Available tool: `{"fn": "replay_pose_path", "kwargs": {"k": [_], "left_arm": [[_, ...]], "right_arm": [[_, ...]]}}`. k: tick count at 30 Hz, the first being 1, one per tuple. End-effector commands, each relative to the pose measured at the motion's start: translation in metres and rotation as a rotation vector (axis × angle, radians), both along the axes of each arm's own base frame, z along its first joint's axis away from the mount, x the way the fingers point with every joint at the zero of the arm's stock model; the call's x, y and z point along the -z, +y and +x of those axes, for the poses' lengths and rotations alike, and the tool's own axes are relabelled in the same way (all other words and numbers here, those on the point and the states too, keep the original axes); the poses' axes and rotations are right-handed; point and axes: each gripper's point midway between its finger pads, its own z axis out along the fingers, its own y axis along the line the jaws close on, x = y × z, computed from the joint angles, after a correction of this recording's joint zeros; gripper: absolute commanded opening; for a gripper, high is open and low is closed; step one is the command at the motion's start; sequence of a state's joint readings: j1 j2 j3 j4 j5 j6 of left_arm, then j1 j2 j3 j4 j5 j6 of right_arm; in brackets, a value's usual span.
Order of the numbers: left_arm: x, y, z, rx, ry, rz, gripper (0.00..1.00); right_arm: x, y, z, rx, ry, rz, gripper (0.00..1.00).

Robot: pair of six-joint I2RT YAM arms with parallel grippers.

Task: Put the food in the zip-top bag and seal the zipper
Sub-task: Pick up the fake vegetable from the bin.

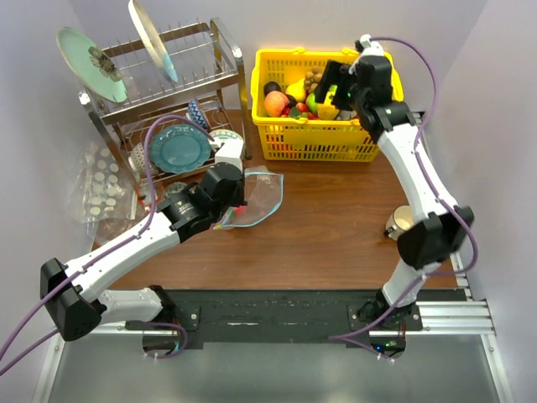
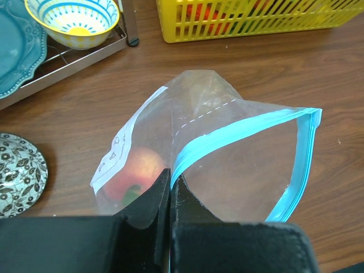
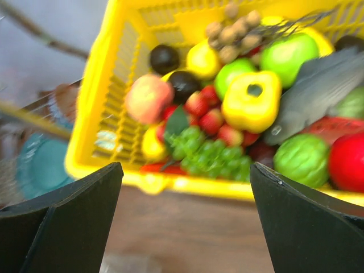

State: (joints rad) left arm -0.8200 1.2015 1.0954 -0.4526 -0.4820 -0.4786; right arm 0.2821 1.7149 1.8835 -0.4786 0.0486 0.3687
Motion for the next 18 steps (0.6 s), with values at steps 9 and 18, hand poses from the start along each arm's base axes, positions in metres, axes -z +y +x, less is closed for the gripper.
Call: {"fn": "replay_pose_path", "kwargs": {"k": [9, 18], "left_arm": [[-0.009, -0.012, -0.003, 0.043, -0.007, -0.067, 0.0], [-0.007, -0.01, -0.003, 0.042, -0.002, -0.056, 0.0]], "right_arm": [[0.051, -0.022, 0.092, 0.157, 0.037, -0.228, 0.97], [0.128, -0.026, 0.124, 0.207, 0.135, -0.29, 0.9]]}}
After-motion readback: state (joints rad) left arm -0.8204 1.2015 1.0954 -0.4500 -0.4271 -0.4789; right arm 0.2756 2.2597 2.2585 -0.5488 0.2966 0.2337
